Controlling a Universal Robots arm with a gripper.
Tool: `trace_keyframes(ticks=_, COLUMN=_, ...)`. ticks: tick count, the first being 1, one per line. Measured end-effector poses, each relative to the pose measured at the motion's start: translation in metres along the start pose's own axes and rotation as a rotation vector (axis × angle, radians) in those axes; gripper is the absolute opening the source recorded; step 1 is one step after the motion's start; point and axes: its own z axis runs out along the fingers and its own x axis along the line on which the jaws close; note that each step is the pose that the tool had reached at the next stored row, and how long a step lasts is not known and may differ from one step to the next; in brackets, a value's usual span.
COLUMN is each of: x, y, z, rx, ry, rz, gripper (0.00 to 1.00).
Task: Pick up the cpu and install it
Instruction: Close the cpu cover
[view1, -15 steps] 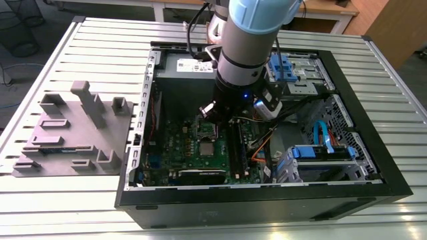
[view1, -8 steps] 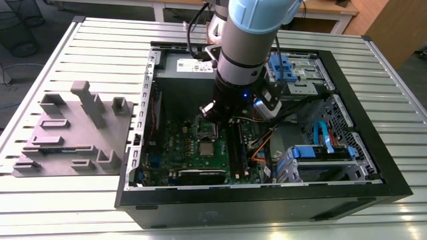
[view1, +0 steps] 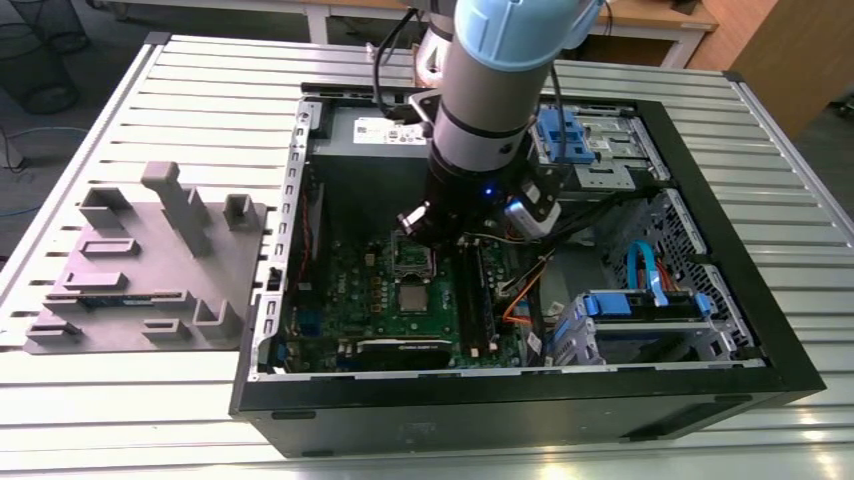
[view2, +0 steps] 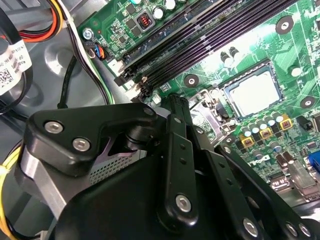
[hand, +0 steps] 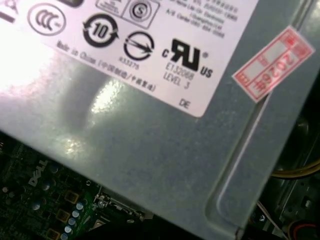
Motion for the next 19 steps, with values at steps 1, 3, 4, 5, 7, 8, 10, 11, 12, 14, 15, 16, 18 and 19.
trace_keyframes(ticks=1, x=0.0002, y=0.0003, z=0.0004, rx=-0.0001, ry=-0.0001, rz=0.000, gripper=0.11)
trace_keyframes(ticks=3, x=0.0007, y=0.0008, z=0.0011, rx=-0.0001, ry=-0.0001, rz=0.000, gripper=0.11)
trace_keyframes(ticks=4, x=0.0011, y=0.0010, z=0.0014, rx=0.0000, ry=0.0000, rz=0.000, gripper=0.11)
trace_keyframes(ticks=5, x=0.0016, y=0.0013, z=0.0017, rx=0.0002, ry=0.0001, rz=0.000, gripper=0.11)
trace_keyframes(ticks=7, x=0.0022, y=0.0016, z=0.0018, rx=0.0002, ry=0.0002, rz=0.000, gripper=0.11)
trace_keyframes(ticks=8, x=0.0022, y=0.0017, z=0.0019, rx=0.0001, ry=0.0002, rz=0.000, gripper=0.11)
trace_keyframes(ticks=10, x=0.0022, y=0.0017, z=0.0018, rx=0.0000, ry=0.0000, rz=0.000, gripper=0.11)
trace_keyframes(ticks=11, x=0.0023, y=0.0017, z=0.0014, rx=-0.0003, ry=-0.0002, rz=0.000, gripper=0.11)
trace_keyframes(ticks=12, x=0.0023, y=0.0017, z=0.0008, rx=-0.0002, ry=-0.0001, rz=0.000, gripper=0.11)
trace_keyframes(ticks=14, x=0.0026, y=0.0016, z=-0.0007, rx=-0.0001, ry=0.0001, rz=0.000, gripper=0.11)
trace_keyframes(ticks=15, x=0.0027, y=0.0013, z=-0.0012, rx=-0.0001, ry=0.0000, rz=0.000, gripper=0.11)
trace_keyframes(ticks=16, x=0.0029, y=0.0009, z=-0.0016, rx=-0.0002, ry=-0.0001, rz=0.000, gripper=0.11)
trace_keyframes(ticks=18, x=0.0036, y=-0.0006, z=-0.0022, rx=0.0000, ry=0.0000, rz=0.000, gripper=0.11)
trace_keyframes(ticks=19, x=0.0041, y=-0.0015, z=-0.0024, rx=0.0000, ry=0.0000, rz=0.000, gripper=0.11)
